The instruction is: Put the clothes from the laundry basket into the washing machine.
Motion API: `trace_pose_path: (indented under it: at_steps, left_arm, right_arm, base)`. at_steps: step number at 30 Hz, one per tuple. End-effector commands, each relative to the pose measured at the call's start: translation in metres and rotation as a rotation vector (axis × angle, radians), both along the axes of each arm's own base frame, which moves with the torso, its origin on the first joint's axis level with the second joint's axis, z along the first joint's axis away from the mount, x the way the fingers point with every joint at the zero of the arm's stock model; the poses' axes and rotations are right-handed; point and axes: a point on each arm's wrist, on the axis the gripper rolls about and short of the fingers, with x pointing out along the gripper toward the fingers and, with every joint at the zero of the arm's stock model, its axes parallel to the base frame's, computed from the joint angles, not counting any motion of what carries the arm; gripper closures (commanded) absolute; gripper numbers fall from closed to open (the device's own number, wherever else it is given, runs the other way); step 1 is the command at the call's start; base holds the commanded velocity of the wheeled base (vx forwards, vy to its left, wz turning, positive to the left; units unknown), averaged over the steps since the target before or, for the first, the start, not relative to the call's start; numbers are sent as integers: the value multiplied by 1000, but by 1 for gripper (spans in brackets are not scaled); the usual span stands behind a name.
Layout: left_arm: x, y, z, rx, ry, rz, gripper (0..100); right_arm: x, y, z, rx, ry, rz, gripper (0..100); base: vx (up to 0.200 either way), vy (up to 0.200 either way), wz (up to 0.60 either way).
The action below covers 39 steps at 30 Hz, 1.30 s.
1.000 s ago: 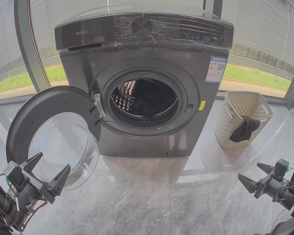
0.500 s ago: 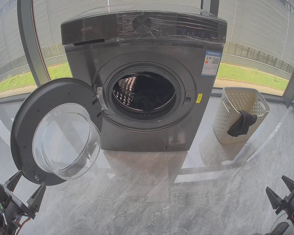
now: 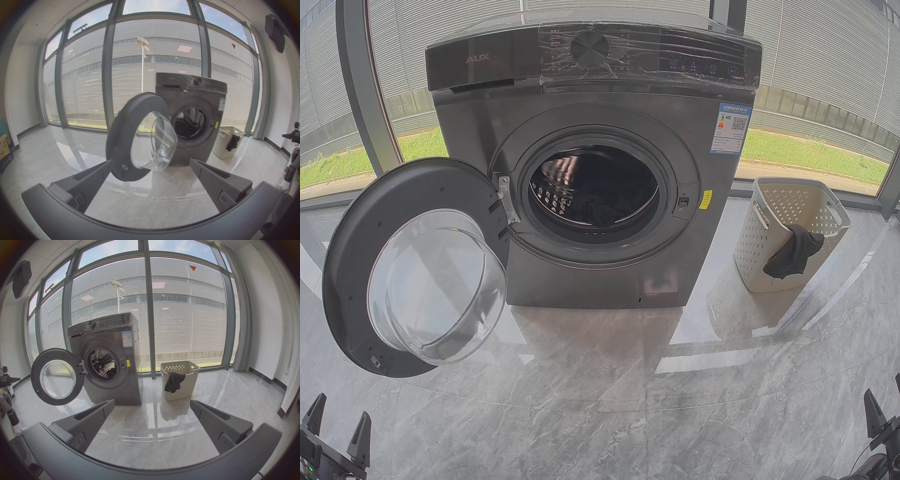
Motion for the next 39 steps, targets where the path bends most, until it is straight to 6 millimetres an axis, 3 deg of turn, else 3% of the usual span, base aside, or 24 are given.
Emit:
trace_pose_path:
  at_steps: [1,3,13,16,20,25,39]
  left_arm:
    - [-7,-2,-8,-1,-58,52,0]
    - [-9,-2,-8,2,-84,24,0]
    - [-9,-3,-16,41,-12,-23,0]
    - [-9,-3,-15,37,-14,-28,0]
    - [-9,-3,-16,27,-13,-28,0]
    - [-9,-3,-16,29,-13,-28,0]
    - [-9,-3,-16,27,-13,-27,0]
  right_arm:
    - [-9,5,-10,-47,-63,-15,0]
    - [-9,6,-10,-38,-70,57,0]
    - [-10,6,-10,-76,-41,54,0]
    - [-11,4,-11,-20,13,-20,0]
    - [-10,7,-16,-79,20,114,0]
    - [-10,6,-16,-57,11,82,0]
    - [-10,6,-15,-62,5,82,0]
  base:
    - [0,0,0]
    - [0,0,0]
    - [0,0,0]
    - [0,0,0]
    - [0,0,0]
    - [0,0,0]
    - [0,-200,0]
